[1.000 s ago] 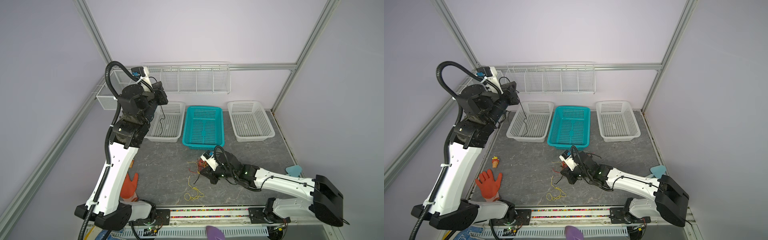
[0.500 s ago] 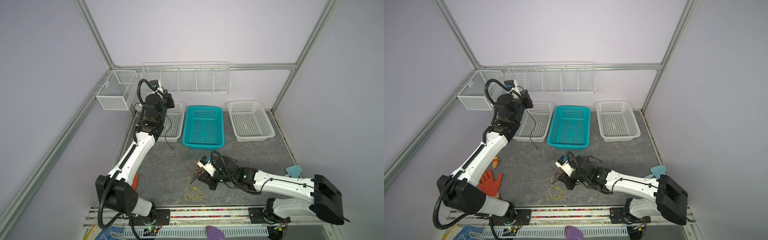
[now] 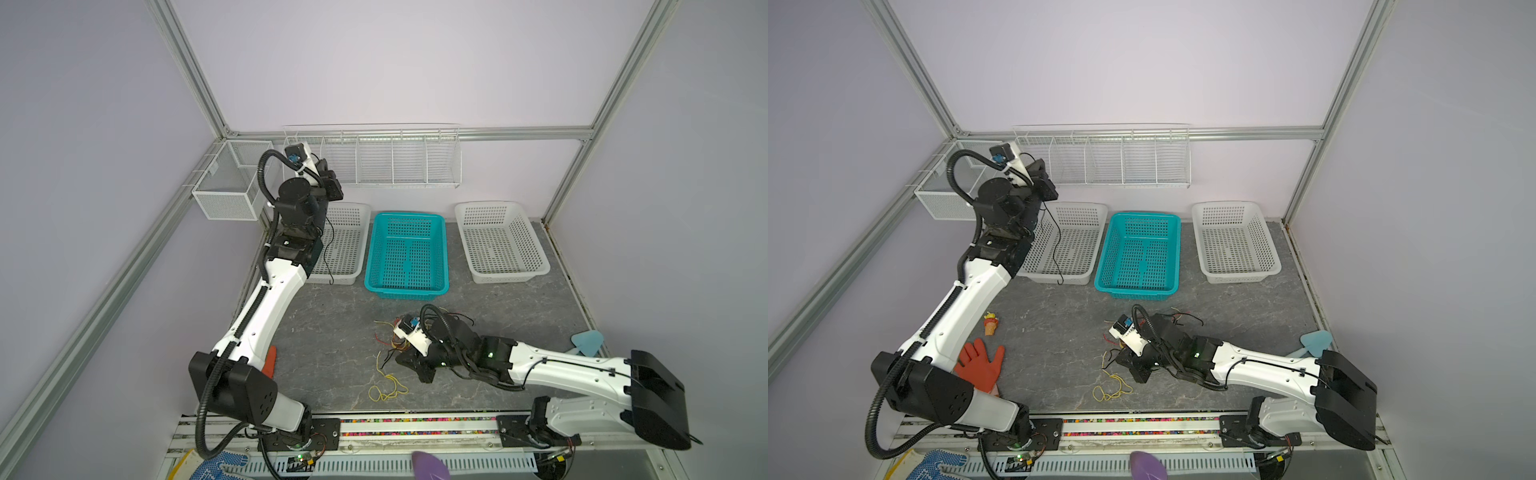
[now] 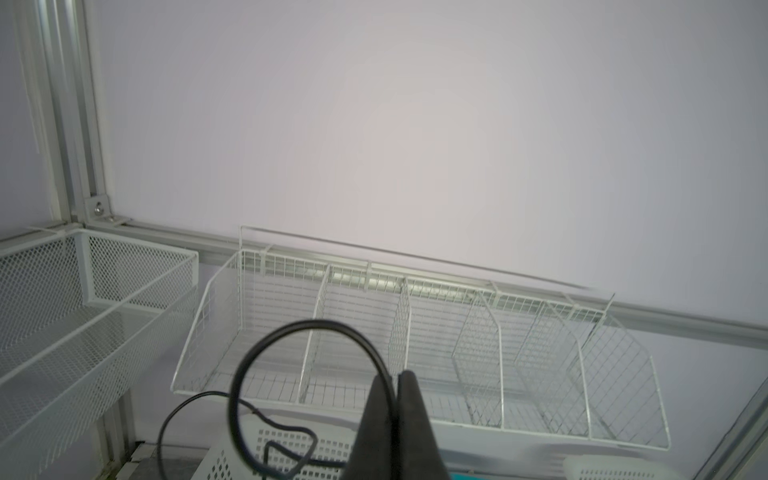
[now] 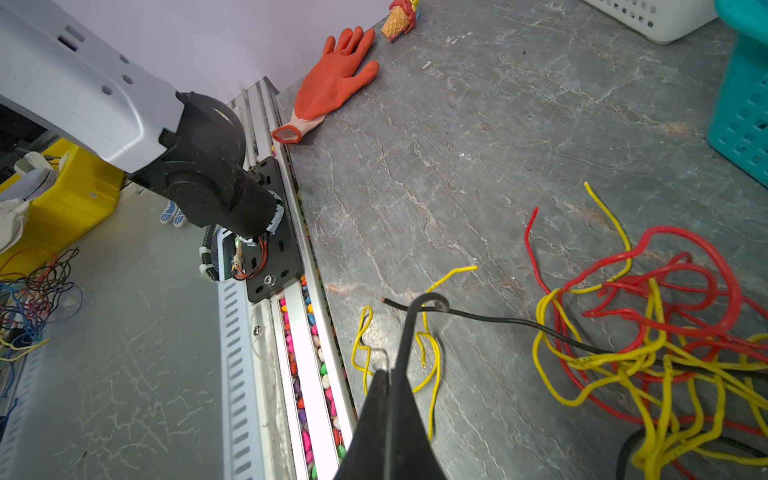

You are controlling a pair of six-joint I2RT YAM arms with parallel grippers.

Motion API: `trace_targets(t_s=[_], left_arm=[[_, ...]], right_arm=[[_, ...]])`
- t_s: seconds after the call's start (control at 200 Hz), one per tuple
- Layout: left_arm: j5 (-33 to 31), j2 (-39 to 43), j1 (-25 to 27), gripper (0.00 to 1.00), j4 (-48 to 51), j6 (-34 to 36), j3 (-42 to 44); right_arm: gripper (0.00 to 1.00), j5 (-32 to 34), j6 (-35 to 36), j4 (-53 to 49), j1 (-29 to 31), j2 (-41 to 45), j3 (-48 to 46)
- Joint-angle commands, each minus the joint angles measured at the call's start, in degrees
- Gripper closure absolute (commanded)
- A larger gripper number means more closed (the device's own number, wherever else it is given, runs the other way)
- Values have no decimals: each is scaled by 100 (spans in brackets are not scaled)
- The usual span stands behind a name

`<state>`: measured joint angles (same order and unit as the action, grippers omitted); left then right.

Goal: Untangle the cables
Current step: 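Lower the left gripper into the white basket and release the black wire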

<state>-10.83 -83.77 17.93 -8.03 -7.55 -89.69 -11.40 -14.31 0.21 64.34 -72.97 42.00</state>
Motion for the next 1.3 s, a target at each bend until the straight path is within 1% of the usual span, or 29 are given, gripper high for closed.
trace_targets(t_s=[0.0,0.165,0.445,0.645,0.79,0.9,1.01,1.13,1.21,1.299], left_arm=[[215,185,-19,100,-150,-36,-216],[116,-182,-23,100,-448,263,-191],[90,-1205,-19,100,-1536,682,27],[-57,-1595,-26,100,-2570,728,815],[-147,-1731,-24,100,-2863,665,1350],[-134,-1827,-23,100,-2831,603,1628],[-260,-1796,-26,100,-2848,389,1955],[-378,-1644,-23,100,-2936,47,2389],[-420,-1574,-27,92,-2869,-180,2564],[-248,-1555,-28,85,-2699,-393,2682]], right_arm=[[93,-27,164,-30,44,-151,54],[93,-55,221,-21,45,-384,167],[93,-55,292,-13,46,-444,113],[93,-143,199,137,47,-425,-98],[93,-186,175,164,50,-447,-166],[93,-200,165,181,49,-457,-189],[93,-222,132,139,56,-423,-170],[93,-107,155,3,48,-296,-115],[93,-6,179,-117,57,-221,-36],[93,37,184,-225,55,-142,44]])
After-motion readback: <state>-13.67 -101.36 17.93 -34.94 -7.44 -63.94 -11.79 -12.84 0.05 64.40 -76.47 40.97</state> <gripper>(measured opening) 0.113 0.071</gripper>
